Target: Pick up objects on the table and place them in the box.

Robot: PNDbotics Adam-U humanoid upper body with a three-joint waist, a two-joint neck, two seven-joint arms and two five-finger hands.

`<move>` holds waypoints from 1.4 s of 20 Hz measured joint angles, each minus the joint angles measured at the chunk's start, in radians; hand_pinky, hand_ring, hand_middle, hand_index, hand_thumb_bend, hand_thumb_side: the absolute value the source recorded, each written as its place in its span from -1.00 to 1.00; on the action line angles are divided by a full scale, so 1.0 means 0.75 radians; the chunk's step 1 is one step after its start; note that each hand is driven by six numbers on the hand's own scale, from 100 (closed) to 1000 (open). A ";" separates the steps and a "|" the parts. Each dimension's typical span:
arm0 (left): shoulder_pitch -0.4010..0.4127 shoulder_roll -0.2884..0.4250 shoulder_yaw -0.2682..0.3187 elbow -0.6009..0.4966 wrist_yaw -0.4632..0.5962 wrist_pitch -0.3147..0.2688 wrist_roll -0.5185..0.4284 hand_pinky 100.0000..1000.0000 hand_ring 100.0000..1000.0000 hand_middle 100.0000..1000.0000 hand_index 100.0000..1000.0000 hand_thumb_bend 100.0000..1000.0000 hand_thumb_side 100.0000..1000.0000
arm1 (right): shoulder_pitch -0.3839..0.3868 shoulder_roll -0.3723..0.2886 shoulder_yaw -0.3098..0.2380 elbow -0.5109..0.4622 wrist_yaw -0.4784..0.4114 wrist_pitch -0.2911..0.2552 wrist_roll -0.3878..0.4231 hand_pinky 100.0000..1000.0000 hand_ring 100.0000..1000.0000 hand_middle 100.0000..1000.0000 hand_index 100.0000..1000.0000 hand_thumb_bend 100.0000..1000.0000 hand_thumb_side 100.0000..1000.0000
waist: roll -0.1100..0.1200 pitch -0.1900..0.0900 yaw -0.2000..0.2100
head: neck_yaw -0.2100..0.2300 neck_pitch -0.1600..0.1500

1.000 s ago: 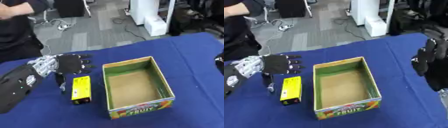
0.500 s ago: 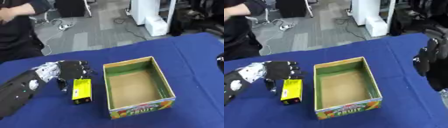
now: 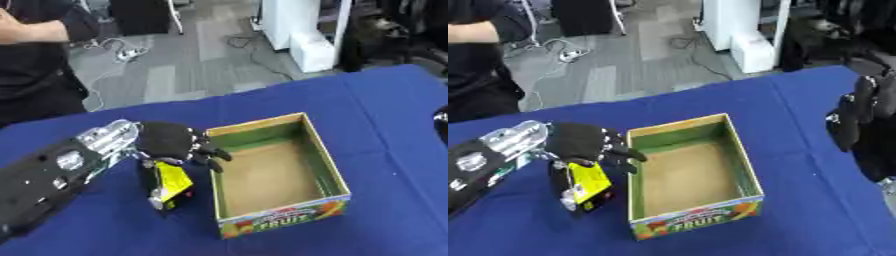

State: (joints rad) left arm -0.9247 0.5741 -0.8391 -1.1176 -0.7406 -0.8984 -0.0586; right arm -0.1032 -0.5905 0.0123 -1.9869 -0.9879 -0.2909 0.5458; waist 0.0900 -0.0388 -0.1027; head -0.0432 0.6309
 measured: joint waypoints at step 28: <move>-0.021 0.049 0.255 0.074 0.798 0.470 -0.665 0.46 0.40 0.61 0.68 0.71 0.20 | 0.002 0.000 0.000 0.000 0.004 -0.005 -0.006 -0.89 -0.53 -0.36 -0.11 -1.00 1.00 | 0.000 -0.004 0.014 | -0.001 0.000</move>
State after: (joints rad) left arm -0.9408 0.6106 -0.6481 -1.0622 -0.1418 -0.5460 -0.5570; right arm -0.1014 -0.5905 0.0120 -1.9869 -0.9848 -0.2949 0.5415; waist 0.0896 -0.0421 -0.0920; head -0.0436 0.6312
